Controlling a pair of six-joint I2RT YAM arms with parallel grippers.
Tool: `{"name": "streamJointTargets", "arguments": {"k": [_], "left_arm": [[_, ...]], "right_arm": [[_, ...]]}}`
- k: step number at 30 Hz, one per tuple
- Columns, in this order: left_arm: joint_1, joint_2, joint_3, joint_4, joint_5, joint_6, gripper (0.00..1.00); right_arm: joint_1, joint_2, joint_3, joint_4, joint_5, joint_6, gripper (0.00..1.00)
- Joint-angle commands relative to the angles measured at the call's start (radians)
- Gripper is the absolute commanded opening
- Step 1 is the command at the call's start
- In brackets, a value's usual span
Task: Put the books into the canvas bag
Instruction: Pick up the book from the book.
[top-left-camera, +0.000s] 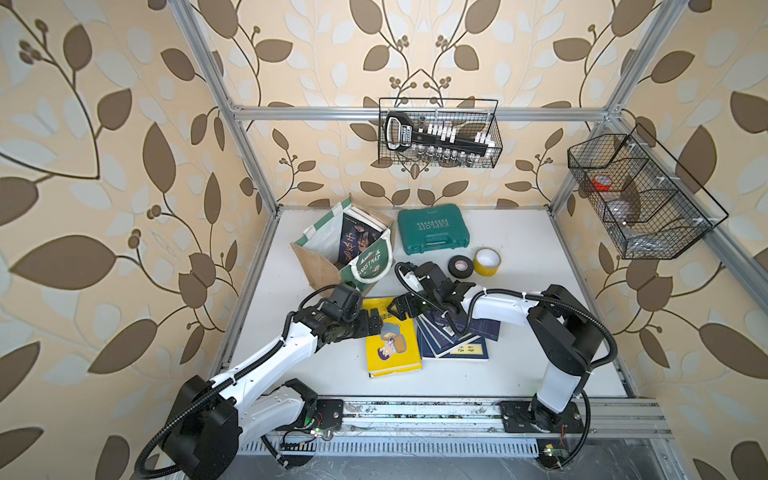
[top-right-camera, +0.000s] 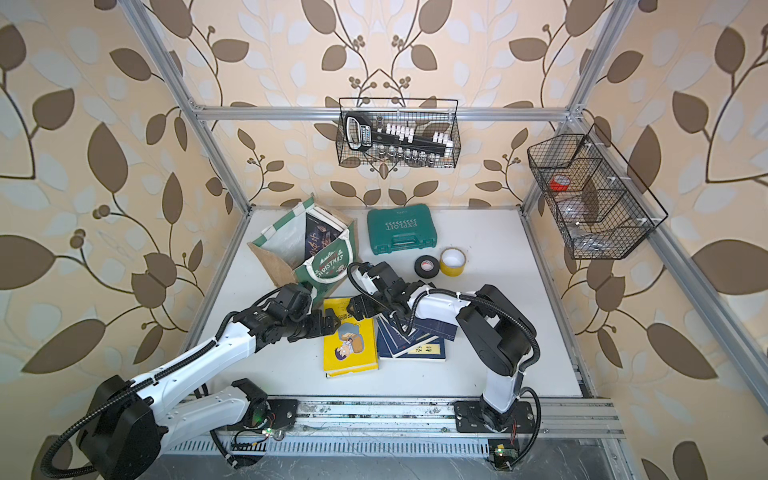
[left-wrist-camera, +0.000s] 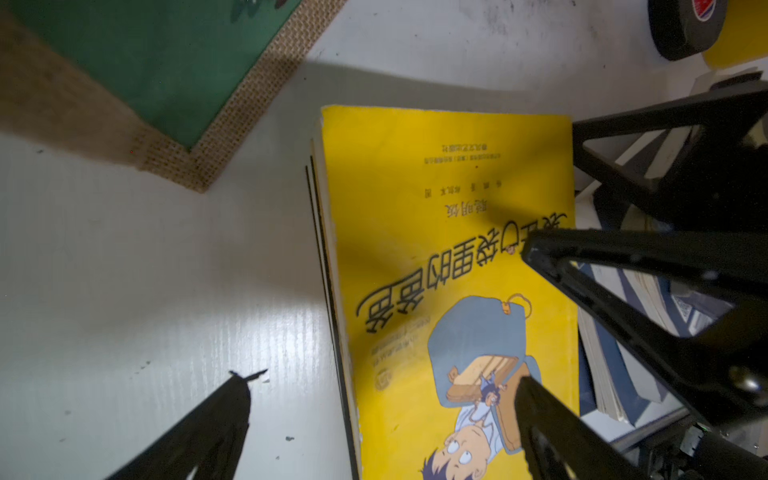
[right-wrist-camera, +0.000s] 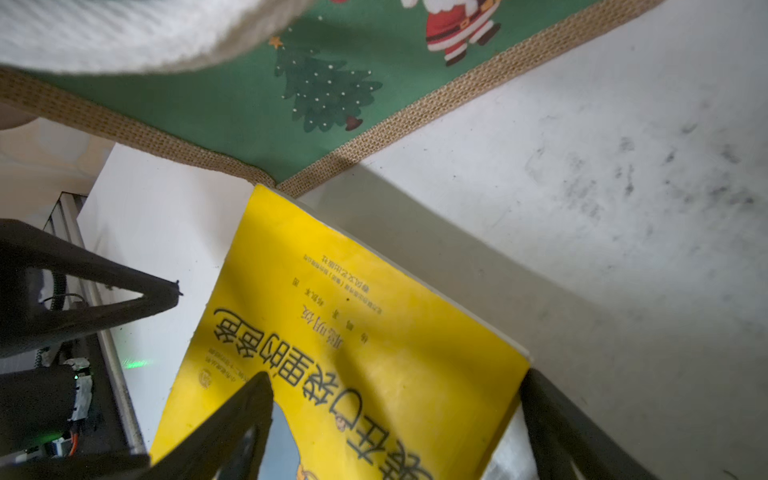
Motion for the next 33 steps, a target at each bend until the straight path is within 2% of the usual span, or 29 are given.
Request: {"name": "streamJointTargets", "arguments": {"k": [1, 12, 19, 25, 33], "left_arm": [[-0.007, 0.028, -0.016, 0.036, -0.011, -0.038, 0.99], [-0.003, 0.041, -0.099, 0.154, 0.018, -0.114, 0.99], [0.010, -0.001, -0.143, 0.212, 0.029, -0.127, 0.93], [0.017, -0.056, -0.162, 0.233, 0.050, -0.130, 0.77], [0.017, -0.111, -0.158, 0.243, 0.088, -0.116, 0.39]], "right_arm": [[0.027, 0.043, 0.043, -0.047, -0.058, -0.016, 0.90], [0.072, 0.058, 0.062, -0.053, -0.066, -0.021, 0.90], [0.085, 0.018, 0.040, -0.045, -0.068, -0.035, 0.90], [0.087, -0.020, 0.025, -0.042, -0.067, -0.038, 0.90], [0.085, -0.042, 0.012, -0.028, -0.081, -0.041, 0.90]]}}
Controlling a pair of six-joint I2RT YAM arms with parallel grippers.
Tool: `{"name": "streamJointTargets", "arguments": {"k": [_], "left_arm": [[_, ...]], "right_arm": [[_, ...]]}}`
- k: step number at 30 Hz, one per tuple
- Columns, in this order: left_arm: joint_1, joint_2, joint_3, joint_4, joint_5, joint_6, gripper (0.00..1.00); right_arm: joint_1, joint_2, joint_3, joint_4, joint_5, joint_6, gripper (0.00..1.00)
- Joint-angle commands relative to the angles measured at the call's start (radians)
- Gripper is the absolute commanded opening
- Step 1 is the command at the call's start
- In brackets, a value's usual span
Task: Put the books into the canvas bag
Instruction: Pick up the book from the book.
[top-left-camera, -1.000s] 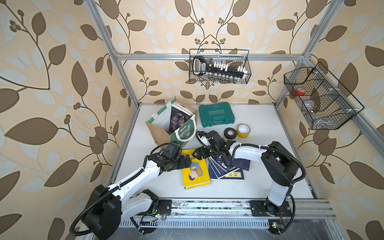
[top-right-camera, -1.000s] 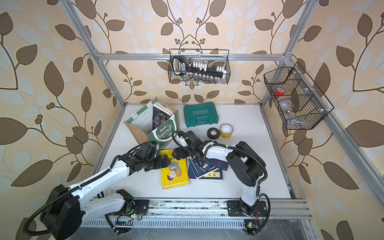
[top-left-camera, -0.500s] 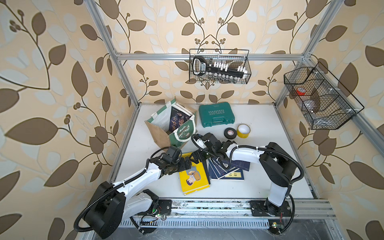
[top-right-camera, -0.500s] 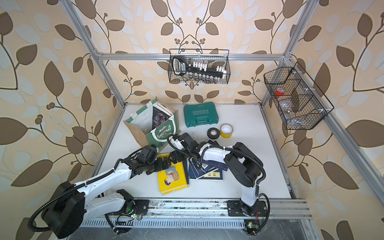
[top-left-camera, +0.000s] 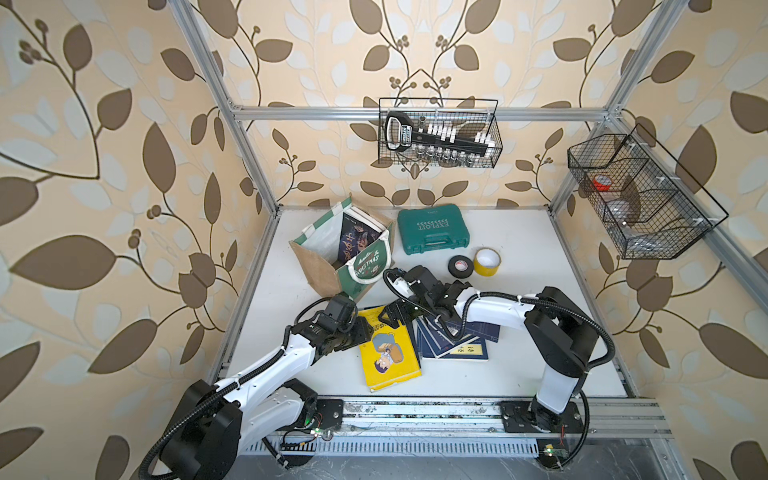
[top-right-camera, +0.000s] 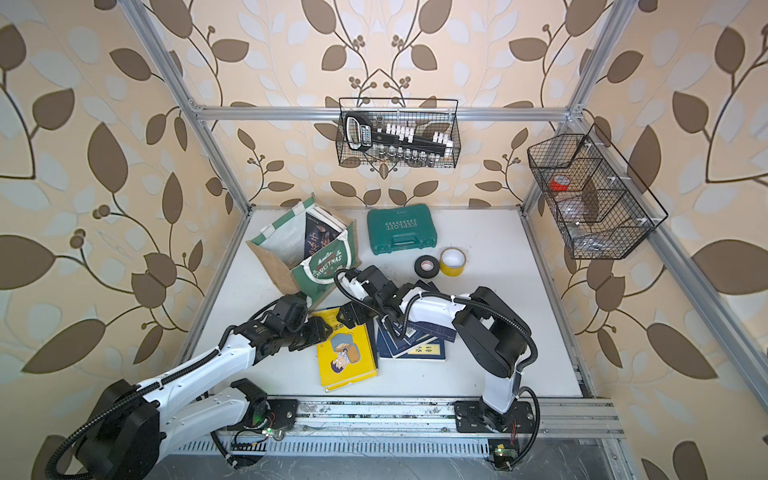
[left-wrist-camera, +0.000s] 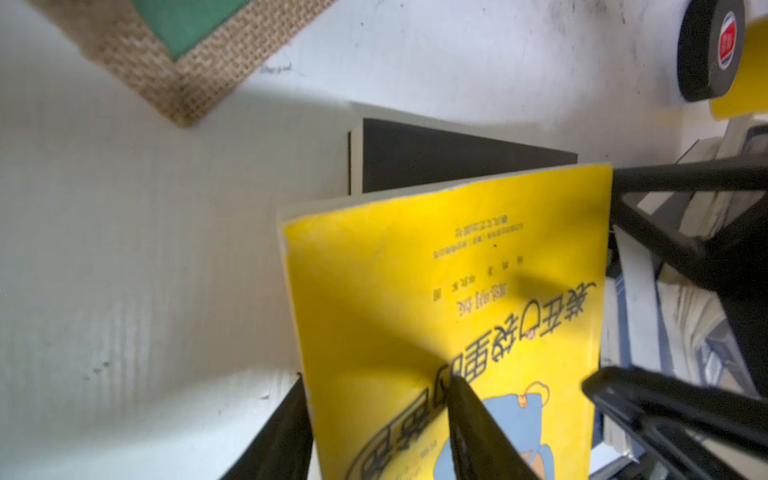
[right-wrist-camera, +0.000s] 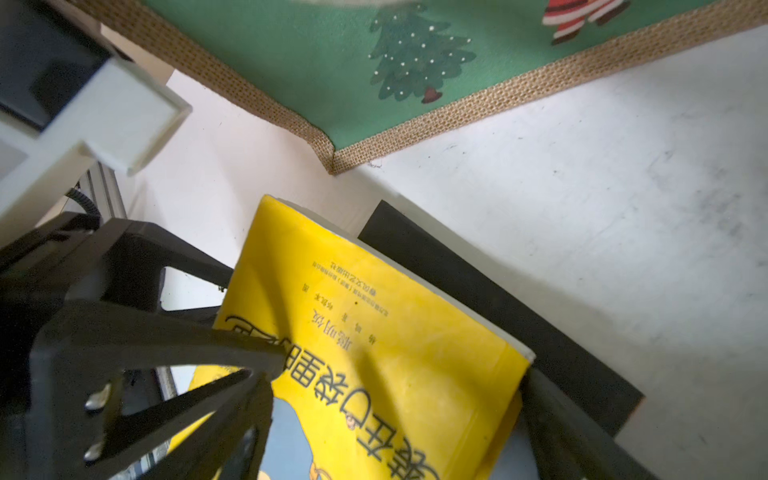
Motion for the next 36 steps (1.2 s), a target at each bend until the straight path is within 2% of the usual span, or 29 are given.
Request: {"name": "streamJointTargets", "arguments": {"k": [1, 5, 11, 20, 24, 30, 33, 36], "left_arm": [[-0.005, -0.047, 0.009, 0.093, 0.058, 0.006, 0.35], [-0.005, -0.058, 0.015, 0.099, 0.068, 0.014, 0.15], [-0.005, -0.073, 0.021, 0.119, 0.087, 0.025, 0.00], [-0.005, -0.144, 0.024, 0.124, 0.106, 0.083, 0.00], [-0.005, -0.205, 0.003, 0.142, 0.130, 0.150, 0.00], [-0.005, -0.252, -0.029, 0.177, 0.160, 0.169, 0.00], [-0.005, -0.253, -0.037, 0.205, 0.182, 0.179, 0.00], [-0.005, -0.256, -0.042, 0.232, 0.206, 0.184, 0.00]], "right_arm": [[0.016, -0.037, -0.020, 0.015, -0.059, -0.012, 0.90], [0.016, -0.060, -0.029, 0.031, -0.091, -0.018, 0.90], [0.008, -0.082, -0.050, 0.061, -0.167, -0.025, 0.90], [-0.040, -0.121, -0.092, 0.090, -0.192, -0.016, 0.90], [-0.096, -0.150, -0.124, 0.104, -0.214, -0.019, 0.91], [-0.173, -0.221, -0.164, 0.104, -0.256, -0.047, 0.92], [-0.215, -0.240, -0.186, 0.113, -0.311, -0.054, 0.93], [-0.248, -0.227, -0.193, 0.116, -0.420, -0.075, 0.96]]}}
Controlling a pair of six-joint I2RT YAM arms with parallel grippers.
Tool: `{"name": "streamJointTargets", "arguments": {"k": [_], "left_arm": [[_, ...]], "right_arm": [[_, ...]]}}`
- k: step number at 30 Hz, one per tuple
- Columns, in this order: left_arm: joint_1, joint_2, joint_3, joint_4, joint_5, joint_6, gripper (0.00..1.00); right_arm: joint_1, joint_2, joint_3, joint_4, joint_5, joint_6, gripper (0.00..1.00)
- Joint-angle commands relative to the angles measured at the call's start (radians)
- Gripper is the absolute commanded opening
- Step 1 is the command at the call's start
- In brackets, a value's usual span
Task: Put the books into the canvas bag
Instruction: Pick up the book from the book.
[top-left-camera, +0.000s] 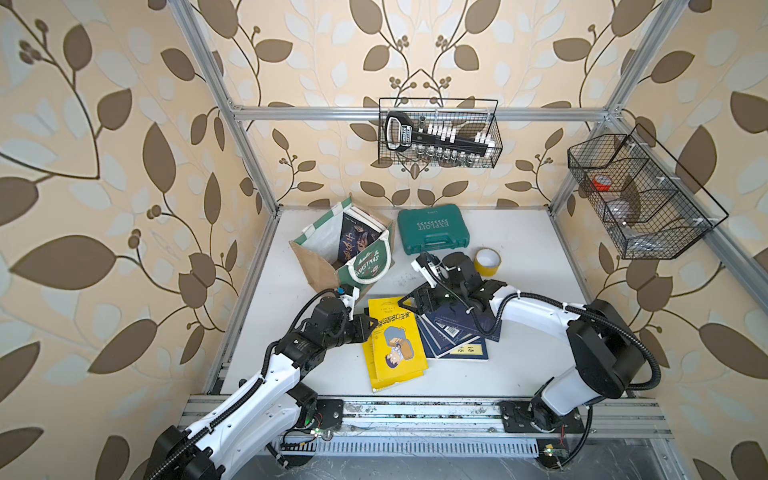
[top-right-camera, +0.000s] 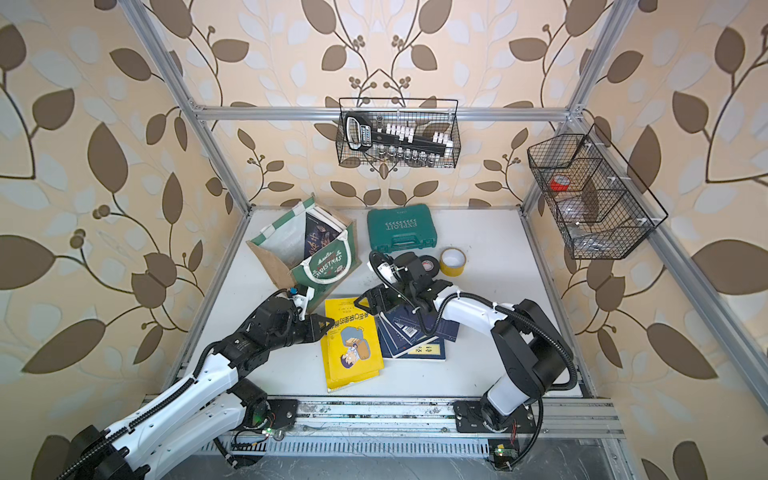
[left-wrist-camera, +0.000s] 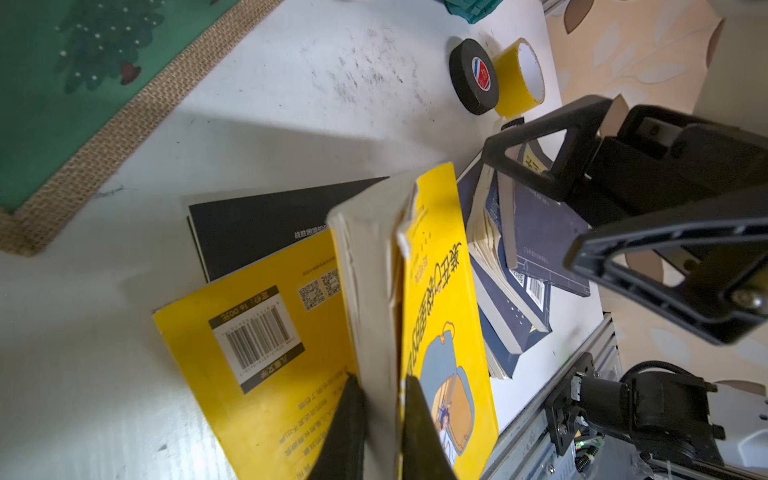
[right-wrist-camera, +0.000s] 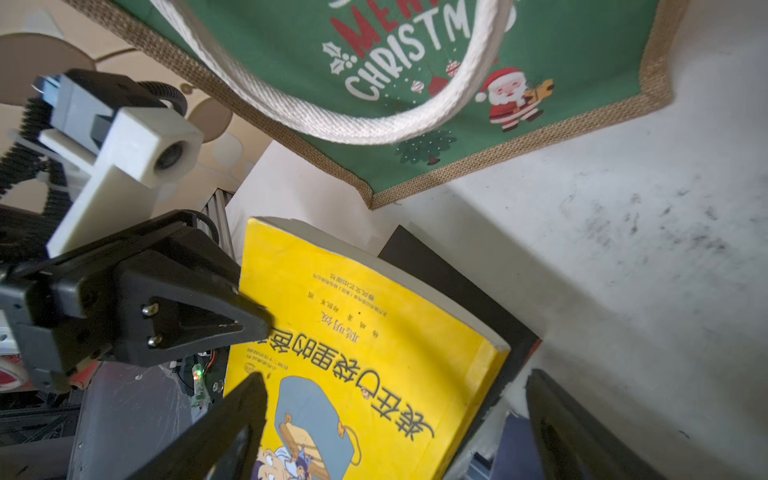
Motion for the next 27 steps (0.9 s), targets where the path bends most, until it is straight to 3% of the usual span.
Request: {"name": "streamJointTargets", "arguments": {"k": [1, 14, 17, 22, 25, 27], "left_arm": [[-0.003, -0.021, -0.004, 0.112, 0.068, 0.048, 0.00], [-0.003, -0.148, -0.040, 0.152, 0.088, 0.051, 0.00], [-0.003, -0.150, -0.040, 0.158, 0.095, 0.051, 0.00], [-0.003, -0.141, -0.039, 0.172, 0.103, 0.048, 0.00], [-0.003, -0.134, -0.037, 0.173, 0.102, 0.049, 0.00], [-0.003, -0.130, -0.035, 0.171, 0.102, 0.048, 0.00]], "right_arm": [[-0.021, 0.006, -0.019, 0.007, -0.135, -0.046, 0.98], [-0.022, 0.100, 0.012, -0.026, -0.262, -0.116, 0.98], [-0.026, 0.100, 0.017, -0.043, -0.235, -0.130, 0.98], [-0.019, 0.111, 0.033, -0.036, -0.348, -0.140, 0.98], [-0.006, 0.104, 0.033, -0.026, -0.406, -0.153, 0.92], [-0.005, 0.095, 0.027, -0.008, -0.442, -0.150, 0.82]]}}
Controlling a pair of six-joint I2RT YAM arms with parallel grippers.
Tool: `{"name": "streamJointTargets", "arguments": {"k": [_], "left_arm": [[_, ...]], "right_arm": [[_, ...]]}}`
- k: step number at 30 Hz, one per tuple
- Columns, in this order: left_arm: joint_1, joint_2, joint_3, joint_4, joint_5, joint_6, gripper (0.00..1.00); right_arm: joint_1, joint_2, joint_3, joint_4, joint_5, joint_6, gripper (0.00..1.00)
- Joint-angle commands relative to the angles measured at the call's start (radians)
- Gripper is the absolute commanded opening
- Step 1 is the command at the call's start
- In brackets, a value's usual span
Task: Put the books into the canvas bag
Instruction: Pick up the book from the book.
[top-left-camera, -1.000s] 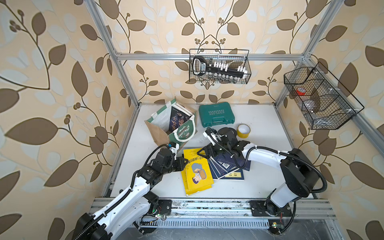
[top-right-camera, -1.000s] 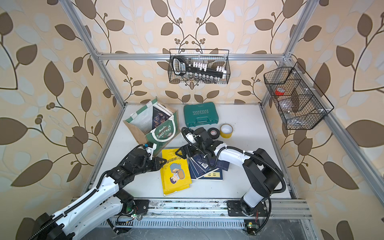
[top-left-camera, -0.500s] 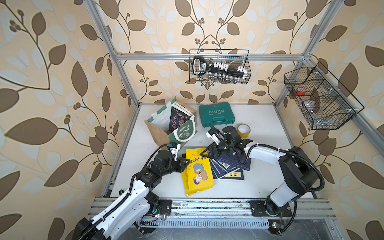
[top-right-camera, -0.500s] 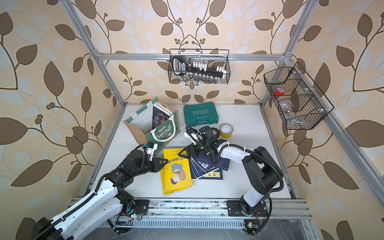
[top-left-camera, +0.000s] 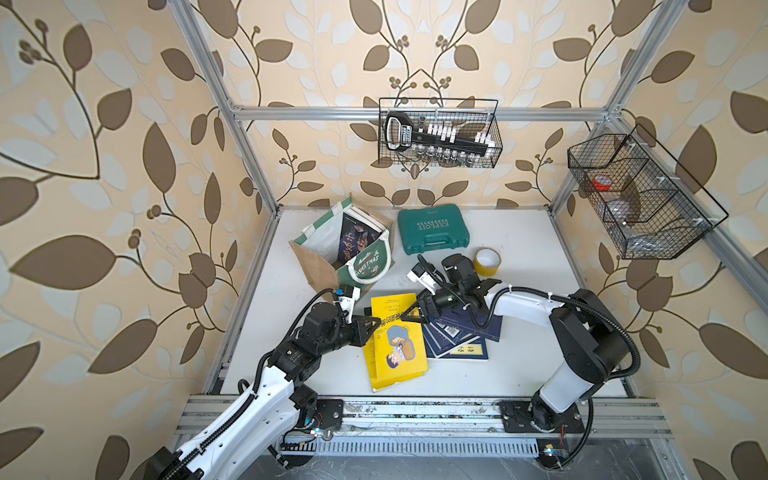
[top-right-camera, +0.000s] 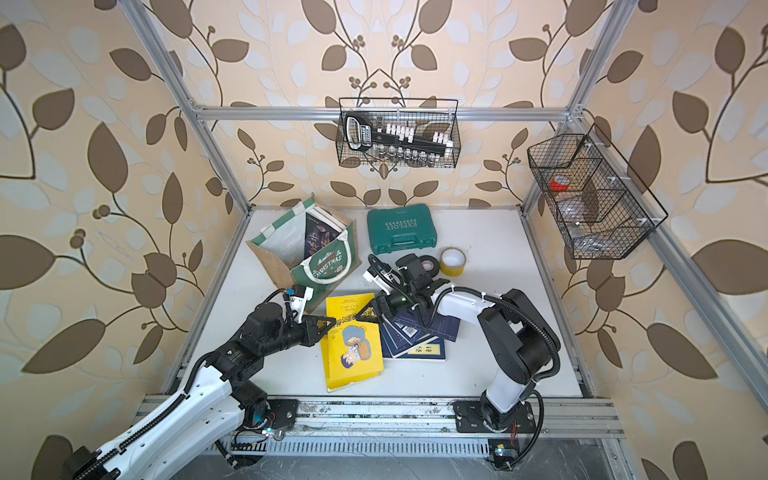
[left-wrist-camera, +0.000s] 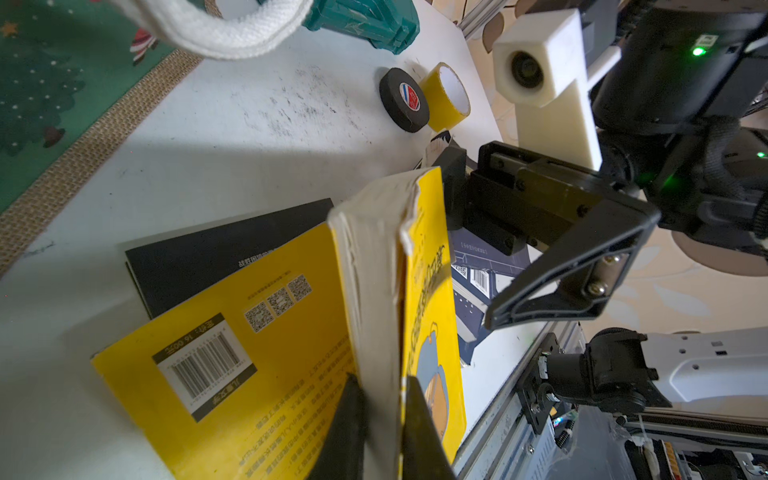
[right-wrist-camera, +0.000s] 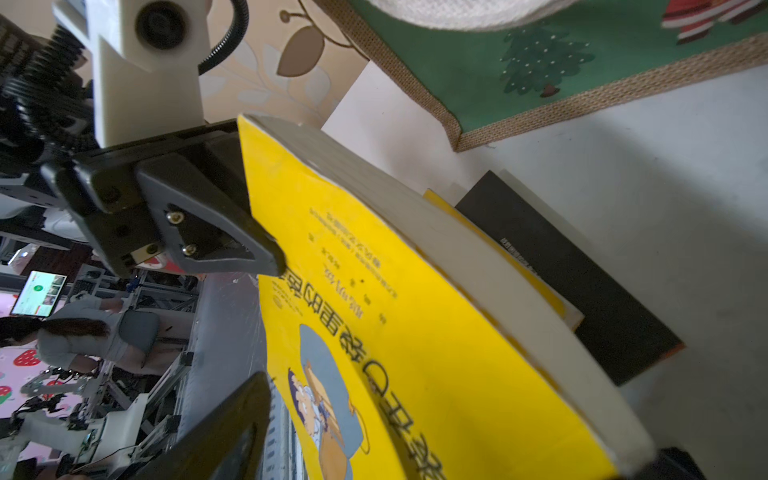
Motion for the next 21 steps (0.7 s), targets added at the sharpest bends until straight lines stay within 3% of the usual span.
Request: {"name": "streamJointTargets", "arguments": {"k": [1, 9, 16, 20, 21], "left_arm": [[-0.004, -0.004, 0.015, 0.096, 0.035, 0.011, 0.00], [-0.004, -0.008, 0.026, 0.081, 0.020, 0.009, 0.00], [-0.004, -0.002, 0.039, 0.071, 0.013, 0.000, 0.00], [-0.004, 0.004, 0.055, 0.069, 0.023, -0.003, 0.00], [-0.004, 0.006, 0.066, 0.064, 0.029, -0.006, 0.06]], "right_arm": [[0.009, -0.008, 0.021, 0.022, -0.113, -0.022, 0.77], [-0.001, -0.057, 0.022, 0.020, -0.150, -0.014, 0.34], [-0.012, -0.130, 0.020, -0.018, -0.157, -0.027, 0.17], [-0.019, -0.161, 0.026, -0.043, -0.155, -0.027, 0.00], [-0.020, -0.169, 0.026, -0.046, -0.155, -0.023, 0.00]]}}
